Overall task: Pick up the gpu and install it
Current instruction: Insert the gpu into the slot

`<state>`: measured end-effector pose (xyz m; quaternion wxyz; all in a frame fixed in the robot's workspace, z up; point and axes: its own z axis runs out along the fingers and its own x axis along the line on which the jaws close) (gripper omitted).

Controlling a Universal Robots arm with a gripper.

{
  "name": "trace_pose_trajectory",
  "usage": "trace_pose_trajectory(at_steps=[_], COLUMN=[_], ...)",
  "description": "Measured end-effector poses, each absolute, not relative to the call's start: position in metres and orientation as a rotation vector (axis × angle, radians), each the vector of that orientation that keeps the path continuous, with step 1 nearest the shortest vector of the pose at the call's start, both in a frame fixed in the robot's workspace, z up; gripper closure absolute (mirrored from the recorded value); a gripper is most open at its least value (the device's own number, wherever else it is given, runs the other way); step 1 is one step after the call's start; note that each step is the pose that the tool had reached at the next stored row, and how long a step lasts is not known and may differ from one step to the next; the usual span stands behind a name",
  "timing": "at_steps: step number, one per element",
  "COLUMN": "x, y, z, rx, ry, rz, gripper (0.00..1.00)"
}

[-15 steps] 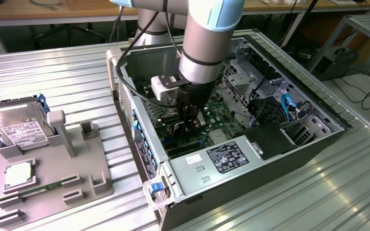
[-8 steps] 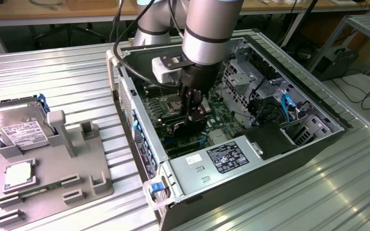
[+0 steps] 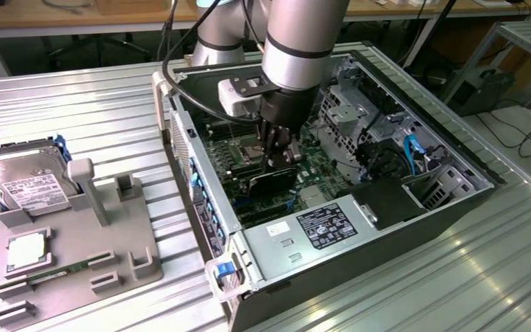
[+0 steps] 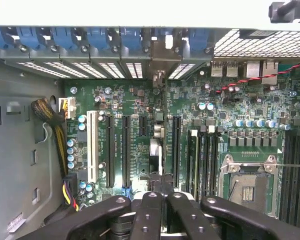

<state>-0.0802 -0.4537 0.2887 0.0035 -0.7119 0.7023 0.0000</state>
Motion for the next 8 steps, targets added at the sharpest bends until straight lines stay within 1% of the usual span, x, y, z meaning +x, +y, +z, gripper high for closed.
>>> trace_pose_trajectory(at_steps=[8], x=[-0.0802], y=[-0.4537], z=[0.2888], rx=[-2.231], ry=[2.201], rz=[0.000], gripper=[0.89])
